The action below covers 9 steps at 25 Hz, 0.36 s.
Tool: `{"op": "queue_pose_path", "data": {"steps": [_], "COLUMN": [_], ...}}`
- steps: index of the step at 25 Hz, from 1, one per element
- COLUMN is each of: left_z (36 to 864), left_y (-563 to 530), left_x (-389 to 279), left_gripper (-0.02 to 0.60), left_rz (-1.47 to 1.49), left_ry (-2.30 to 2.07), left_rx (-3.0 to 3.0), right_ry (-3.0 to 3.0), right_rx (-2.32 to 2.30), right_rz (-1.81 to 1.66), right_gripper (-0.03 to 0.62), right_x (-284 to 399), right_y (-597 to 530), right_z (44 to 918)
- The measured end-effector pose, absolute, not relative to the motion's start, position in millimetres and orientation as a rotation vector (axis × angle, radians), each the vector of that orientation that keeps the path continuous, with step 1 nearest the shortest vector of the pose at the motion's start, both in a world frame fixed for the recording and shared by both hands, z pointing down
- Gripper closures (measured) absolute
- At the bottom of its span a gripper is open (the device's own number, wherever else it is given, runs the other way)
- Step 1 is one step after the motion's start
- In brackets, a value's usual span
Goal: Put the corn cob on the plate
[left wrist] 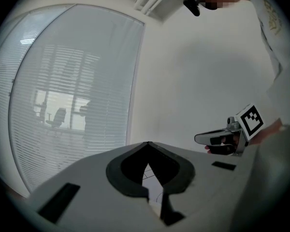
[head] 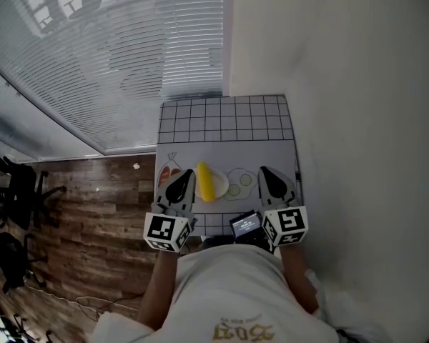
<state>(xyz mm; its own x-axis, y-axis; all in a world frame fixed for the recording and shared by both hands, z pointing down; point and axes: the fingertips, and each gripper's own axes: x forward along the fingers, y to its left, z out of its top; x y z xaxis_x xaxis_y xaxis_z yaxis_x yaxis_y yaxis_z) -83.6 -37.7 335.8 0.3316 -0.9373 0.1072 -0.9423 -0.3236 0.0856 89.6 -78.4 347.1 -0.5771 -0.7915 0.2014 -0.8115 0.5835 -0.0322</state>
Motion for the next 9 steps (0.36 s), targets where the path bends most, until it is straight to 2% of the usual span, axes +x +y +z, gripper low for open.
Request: {"op": "queue_pose_path", "data": {"steps": [9], "left_z": [338], "left_y": [-43], "left_x": [-83], "left_gripper": [0.577], "left_rz": [0.047], "left_ry": [-1.729], "left_rx": [2.428], "right_ry": [-2.609], "right_rx": [1.373], "right_rz": [0.206], "right_gripper": [0.588], "right_x": [101], "right_y": [-86], "right_z": [355]}}
